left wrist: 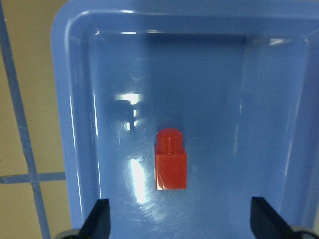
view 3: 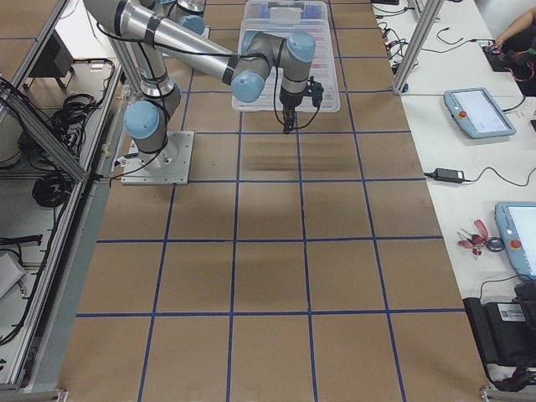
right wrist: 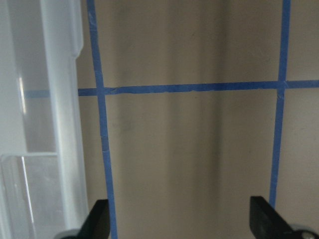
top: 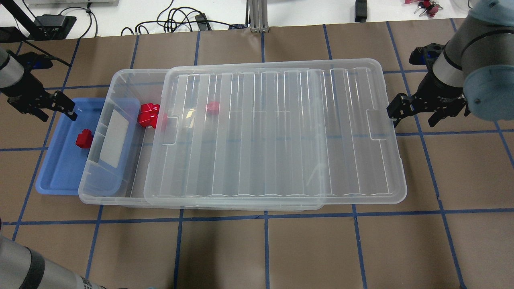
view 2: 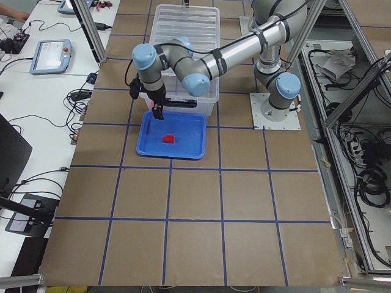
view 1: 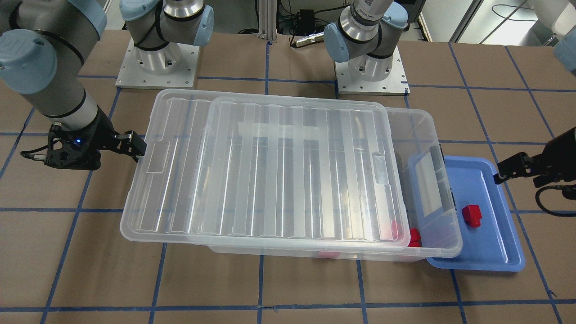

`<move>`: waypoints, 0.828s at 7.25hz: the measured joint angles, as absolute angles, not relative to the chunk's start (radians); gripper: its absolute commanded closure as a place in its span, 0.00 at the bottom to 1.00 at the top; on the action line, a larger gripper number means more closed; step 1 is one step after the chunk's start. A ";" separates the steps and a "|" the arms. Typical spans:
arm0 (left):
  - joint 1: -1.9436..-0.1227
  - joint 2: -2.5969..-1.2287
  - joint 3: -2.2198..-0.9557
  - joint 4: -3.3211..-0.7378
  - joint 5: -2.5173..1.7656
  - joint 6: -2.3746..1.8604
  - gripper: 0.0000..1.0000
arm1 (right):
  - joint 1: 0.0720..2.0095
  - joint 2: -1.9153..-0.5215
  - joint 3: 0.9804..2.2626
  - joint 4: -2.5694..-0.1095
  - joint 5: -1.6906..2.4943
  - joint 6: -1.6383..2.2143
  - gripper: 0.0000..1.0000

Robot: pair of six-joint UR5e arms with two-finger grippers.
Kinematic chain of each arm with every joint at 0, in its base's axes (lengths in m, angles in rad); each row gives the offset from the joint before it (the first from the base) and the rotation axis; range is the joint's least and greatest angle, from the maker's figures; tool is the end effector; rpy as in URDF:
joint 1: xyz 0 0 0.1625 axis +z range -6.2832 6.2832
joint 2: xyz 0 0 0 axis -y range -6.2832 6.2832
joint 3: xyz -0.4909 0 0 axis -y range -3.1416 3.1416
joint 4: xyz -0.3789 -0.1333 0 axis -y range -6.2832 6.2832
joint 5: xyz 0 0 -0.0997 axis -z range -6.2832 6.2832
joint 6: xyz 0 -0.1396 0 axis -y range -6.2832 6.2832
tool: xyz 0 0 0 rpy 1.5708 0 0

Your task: Place red block in blue tray from box

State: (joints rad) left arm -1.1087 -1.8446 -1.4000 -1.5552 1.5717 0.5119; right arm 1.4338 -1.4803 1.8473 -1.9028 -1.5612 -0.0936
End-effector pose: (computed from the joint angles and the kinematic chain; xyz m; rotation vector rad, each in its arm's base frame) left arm 0.1468 -0.5935 0.4484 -0.0772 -3.0982 -0.1204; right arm 0.0661 -0.5066 0.3724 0.0681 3.1269 0.0526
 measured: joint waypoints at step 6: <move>-1.440 -1.645 -1.421 -1.717 1.566 0.116 0.00 | 1.591 -1.412 1.788 -1.955 -1.563 0.072 0.00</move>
State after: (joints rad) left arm -1.4402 -1.6454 -1.4206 -1.7165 1.5656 0.1161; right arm 1.5915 -1.4118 1.7877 -1.9552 -1.5634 0.0719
